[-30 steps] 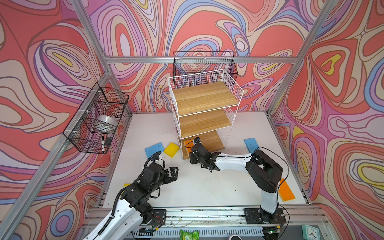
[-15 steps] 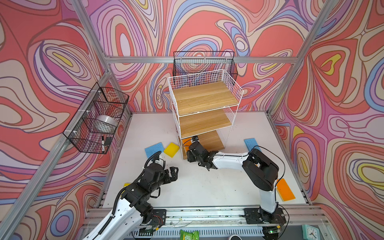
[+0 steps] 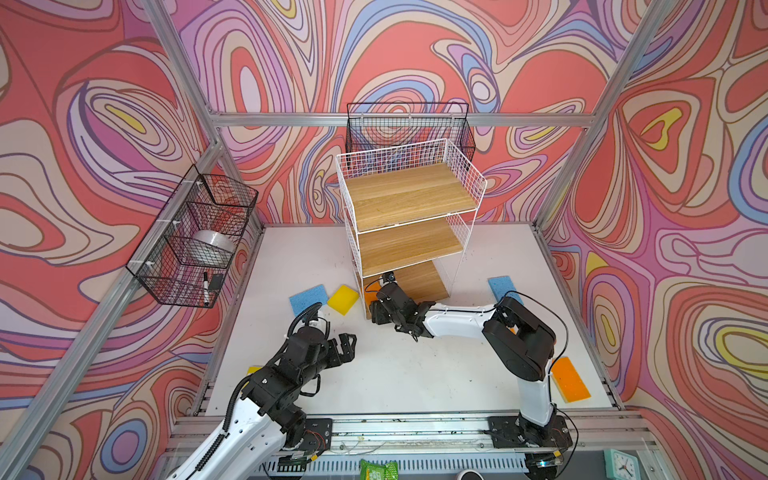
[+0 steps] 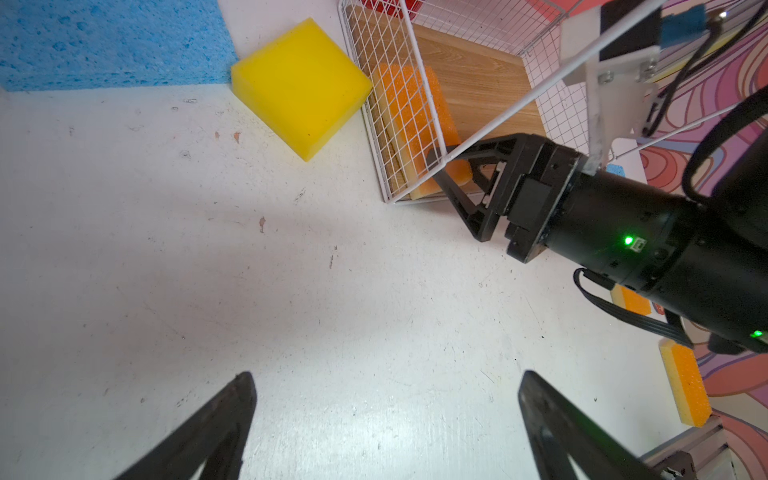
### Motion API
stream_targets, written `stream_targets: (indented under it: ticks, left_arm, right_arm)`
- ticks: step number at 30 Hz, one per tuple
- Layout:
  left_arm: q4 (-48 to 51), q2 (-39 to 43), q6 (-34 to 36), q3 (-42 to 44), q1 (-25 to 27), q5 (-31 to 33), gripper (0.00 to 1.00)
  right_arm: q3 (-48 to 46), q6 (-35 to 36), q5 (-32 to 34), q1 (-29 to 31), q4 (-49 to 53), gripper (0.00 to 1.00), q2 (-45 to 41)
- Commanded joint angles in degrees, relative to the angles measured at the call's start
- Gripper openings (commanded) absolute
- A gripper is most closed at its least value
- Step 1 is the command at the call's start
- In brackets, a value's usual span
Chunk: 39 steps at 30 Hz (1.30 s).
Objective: Place and organize the cleaning sponges onto the shelf
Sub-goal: 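Lower the sponge onto the bottom wooden board and open the right gripper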
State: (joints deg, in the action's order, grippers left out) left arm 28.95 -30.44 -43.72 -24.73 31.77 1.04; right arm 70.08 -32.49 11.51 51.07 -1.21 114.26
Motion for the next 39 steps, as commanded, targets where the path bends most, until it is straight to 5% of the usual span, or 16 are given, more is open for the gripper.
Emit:
stream_targets:
  ticks: [1, 15, 19, 34, 39]
  left_arm:
    - [1.2, 0.6, -0.1, 0.4, -0.5, 0.4, 1.0]
    - [2.5, 1.9, 0.0, -0.1, -0.5, 0.7, 1.0]
    - [2.4, 1.7, 0.7, -0.4, -0.5, 0.4, 1.0]
    - [2.5, -2.6, 3.1, -2.5, -0.3, 1.8, 1.0]
    - [1.0, -5.0, 1.5, -3.1, 4.8, 5.5, 1.0]
  right_arm:
    - [-0.4, -0.2, -2.3, 0.0, -1.7, 0.73, 1.0]
    - [0.4, -0.6, -3.3, -0.3, -0.9, 0.73, 1.2]
    - [-0.5, 0.2, -2.0, -0.3, 0.0, 0.8, -0.6]
    - [-12.4, 0.4, -0.2, -0.3, 1.2, 0.8, -15.0]
    - [-17.2, -0.2, -0.3, -0.2, 2.6, 0.8, -20.6]
